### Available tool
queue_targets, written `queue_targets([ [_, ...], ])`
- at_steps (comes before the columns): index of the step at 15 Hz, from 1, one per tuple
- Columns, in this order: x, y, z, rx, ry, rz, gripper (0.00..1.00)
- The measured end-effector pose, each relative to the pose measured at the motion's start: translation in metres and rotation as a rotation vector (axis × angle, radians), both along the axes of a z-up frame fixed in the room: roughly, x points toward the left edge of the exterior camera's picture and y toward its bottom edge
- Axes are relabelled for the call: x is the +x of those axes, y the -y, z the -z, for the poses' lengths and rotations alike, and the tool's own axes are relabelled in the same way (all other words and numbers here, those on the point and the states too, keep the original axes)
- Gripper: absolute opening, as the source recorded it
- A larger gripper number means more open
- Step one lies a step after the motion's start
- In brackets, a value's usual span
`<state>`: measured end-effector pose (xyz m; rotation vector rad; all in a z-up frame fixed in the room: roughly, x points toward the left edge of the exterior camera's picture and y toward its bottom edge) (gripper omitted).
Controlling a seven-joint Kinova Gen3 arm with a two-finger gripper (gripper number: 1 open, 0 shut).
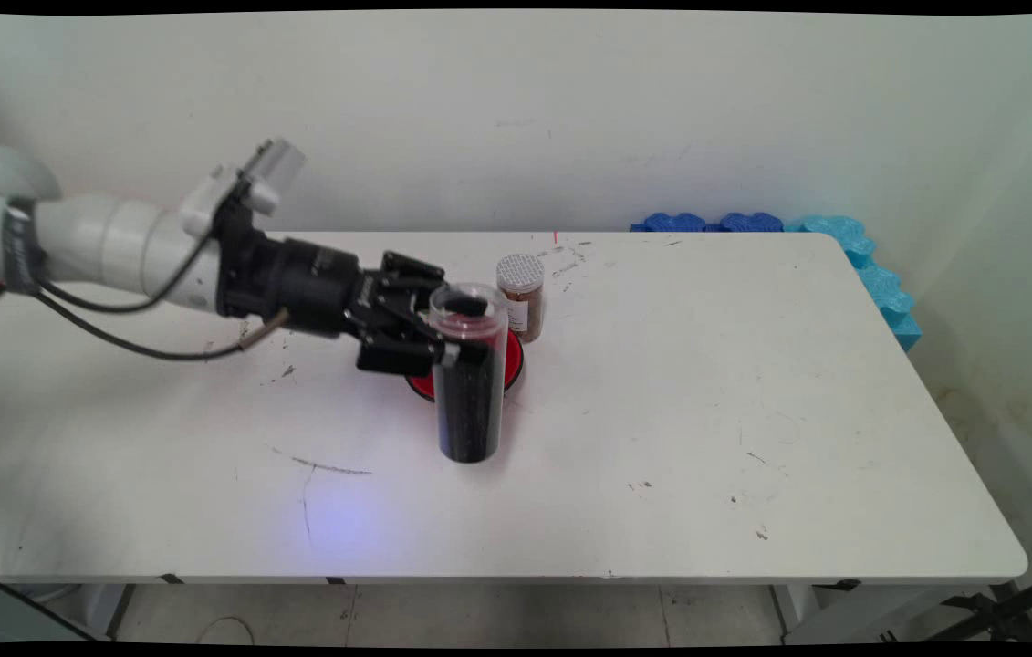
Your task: Pour the black seasoning powder in the red bowl
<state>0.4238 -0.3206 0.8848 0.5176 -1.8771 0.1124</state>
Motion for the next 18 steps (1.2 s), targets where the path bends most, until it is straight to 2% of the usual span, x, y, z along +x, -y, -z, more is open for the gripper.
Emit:
queue_targets([
  [10,0.021,-0.003,-0.059,-0.030,-0.043,-0.004,0.00],
  [15,0.027,-0.005,-0.073,-0.029,-0.046,-0.010,0.00],
  [18,0.030,-0.004,-0.077,0.004,-0.050,-0.017,0.00],
])
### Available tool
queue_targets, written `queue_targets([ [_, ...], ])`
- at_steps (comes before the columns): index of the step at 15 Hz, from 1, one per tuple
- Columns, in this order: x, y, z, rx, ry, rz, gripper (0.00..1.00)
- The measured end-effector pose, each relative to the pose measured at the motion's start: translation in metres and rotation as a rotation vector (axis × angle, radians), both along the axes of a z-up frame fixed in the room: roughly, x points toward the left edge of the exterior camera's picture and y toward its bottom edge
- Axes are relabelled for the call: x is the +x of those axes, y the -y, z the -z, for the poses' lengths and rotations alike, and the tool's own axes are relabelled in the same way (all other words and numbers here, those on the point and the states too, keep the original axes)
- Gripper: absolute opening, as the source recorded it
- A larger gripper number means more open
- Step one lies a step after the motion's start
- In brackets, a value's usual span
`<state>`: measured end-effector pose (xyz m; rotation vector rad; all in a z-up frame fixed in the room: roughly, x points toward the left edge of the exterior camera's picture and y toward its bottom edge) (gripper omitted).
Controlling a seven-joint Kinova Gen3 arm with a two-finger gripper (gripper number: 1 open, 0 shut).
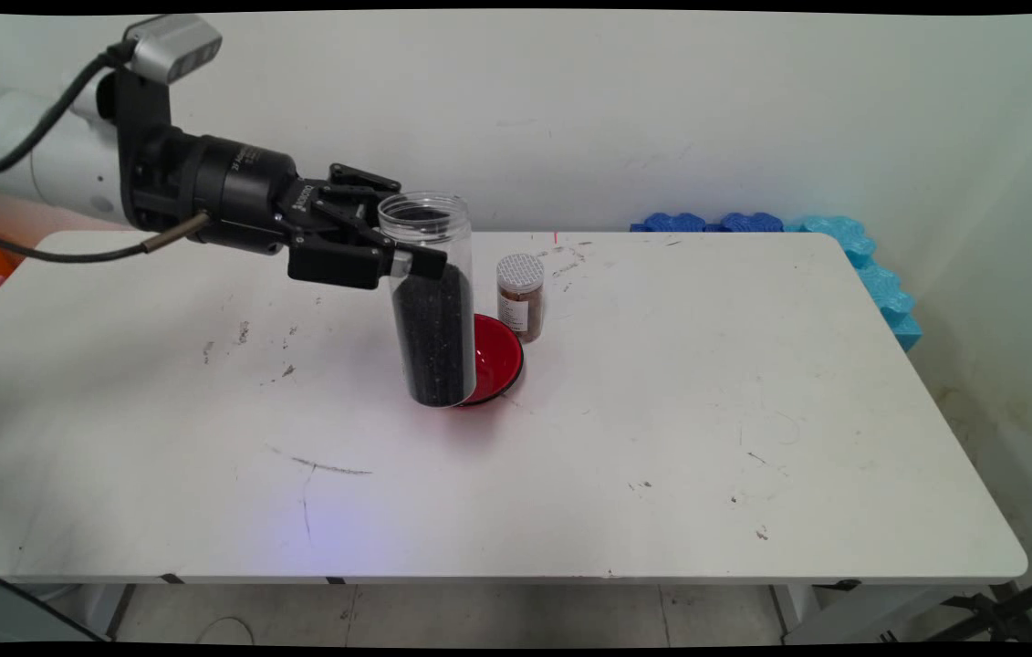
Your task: Pour the black seasoning powder in the red bowl
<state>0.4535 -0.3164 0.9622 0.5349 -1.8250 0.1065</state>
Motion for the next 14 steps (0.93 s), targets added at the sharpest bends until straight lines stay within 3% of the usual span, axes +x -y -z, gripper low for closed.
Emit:
queue_targets([
  [7,0.003,0.010,-0.001,0.112,-0.008,-0.024,0.00],
  [14,0.002,0.029,0.014,0.335,0.003,-0.102,0.00],
])
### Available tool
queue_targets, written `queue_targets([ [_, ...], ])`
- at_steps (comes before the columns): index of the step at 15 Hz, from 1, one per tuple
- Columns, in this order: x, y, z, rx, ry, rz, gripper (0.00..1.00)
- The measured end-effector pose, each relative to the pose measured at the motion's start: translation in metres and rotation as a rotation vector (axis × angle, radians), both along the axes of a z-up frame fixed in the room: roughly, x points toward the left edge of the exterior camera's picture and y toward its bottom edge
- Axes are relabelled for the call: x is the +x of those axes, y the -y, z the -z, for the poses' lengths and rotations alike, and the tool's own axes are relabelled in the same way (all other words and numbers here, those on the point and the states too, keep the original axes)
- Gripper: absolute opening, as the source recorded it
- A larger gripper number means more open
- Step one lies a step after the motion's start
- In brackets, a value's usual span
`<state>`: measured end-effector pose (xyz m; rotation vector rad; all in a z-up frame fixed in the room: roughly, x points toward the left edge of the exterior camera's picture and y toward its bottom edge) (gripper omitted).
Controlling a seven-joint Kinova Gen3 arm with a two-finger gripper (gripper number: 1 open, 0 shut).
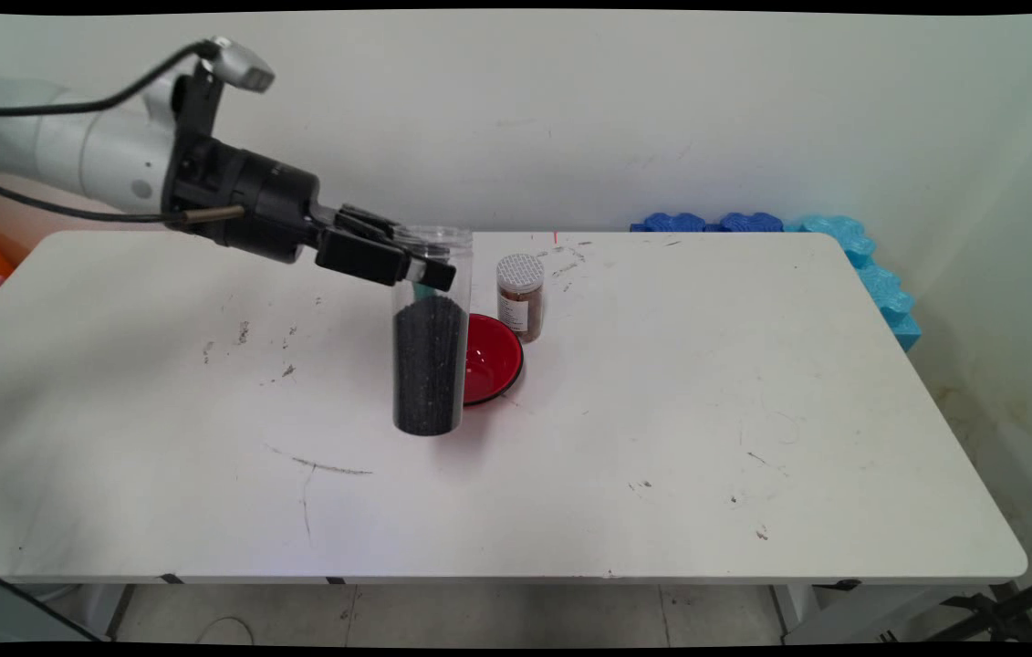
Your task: Pour the black seasoning powder in the red bowl
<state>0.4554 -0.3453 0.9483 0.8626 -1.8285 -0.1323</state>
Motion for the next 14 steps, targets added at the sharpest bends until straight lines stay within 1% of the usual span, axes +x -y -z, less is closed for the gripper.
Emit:
queue_targets([
  [5,-0.001,0.015,0.025,0.151,0.011,-0.068,0.00],
  [14,-0.012,0.037,0.059,0.363,0.011,-0.139,0.00],
])
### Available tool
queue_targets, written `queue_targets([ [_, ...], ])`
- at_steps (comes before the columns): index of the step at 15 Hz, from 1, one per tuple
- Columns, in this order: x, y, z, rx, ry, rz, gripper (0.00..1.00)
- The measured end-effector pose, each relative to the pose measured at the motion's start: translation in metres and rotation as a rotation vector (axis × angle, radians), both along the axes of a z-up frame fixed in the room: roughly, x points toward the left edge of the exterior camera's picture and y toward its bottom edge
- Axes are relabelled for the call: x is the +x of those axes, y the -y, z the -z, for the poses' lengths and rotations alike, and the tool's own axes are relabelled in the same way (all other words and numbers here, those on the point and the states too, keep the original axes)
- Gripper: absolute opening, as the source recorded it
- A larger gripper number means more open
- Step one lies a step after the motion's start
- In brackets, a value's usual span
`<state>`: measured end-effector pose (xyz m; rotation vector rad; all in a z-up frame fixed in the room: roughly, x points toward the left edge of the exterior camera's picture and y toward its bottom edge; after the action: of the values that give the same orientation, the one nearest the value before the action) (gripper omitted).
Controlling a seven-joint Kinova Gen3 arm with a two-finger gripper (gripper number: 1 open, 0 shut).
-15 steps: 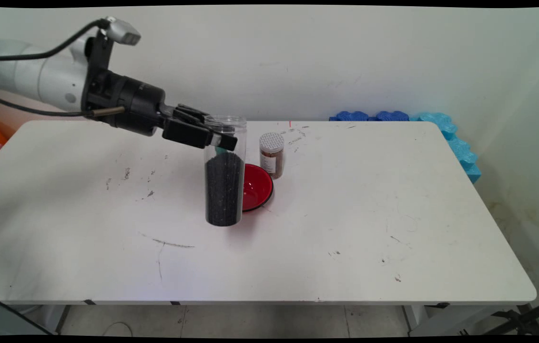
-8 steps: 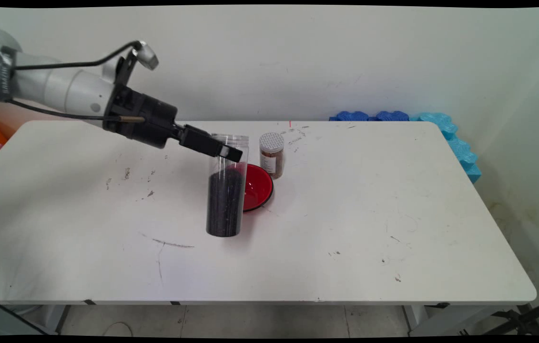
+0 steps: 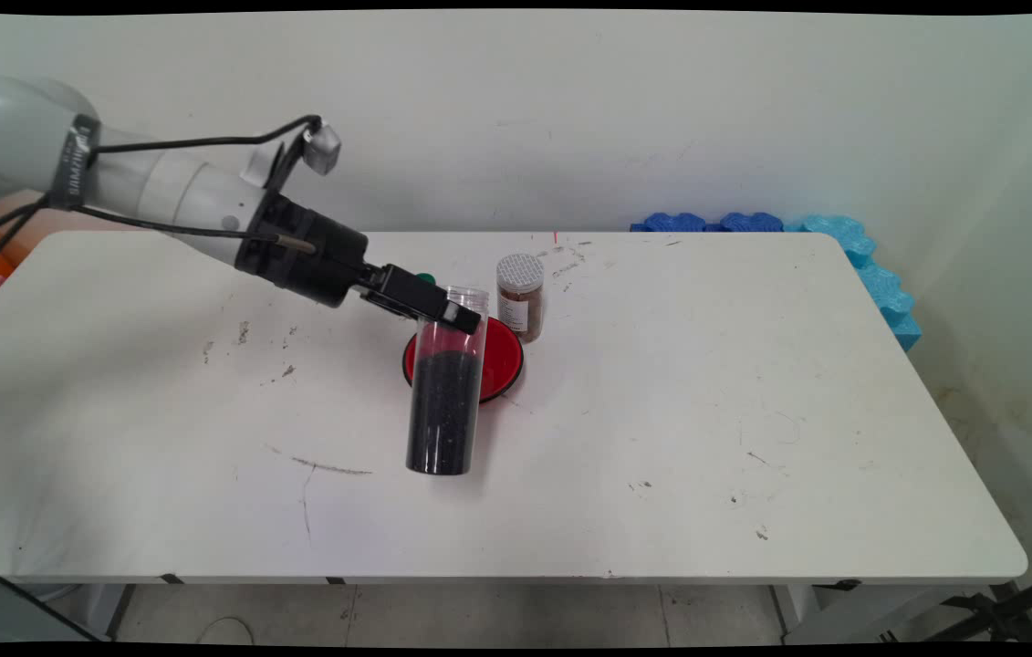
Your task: Pour the black seasoning powder in the red bowl
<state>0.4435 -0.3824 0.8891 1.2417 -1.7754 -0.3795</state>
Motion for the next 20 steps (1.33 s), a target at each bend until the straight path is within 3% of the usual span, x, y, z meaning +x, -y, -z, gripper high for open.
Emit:
queue_targets([
  [20,-0.009,0.037,0.032,0.397,-0.055,-0.106,0.00],
])
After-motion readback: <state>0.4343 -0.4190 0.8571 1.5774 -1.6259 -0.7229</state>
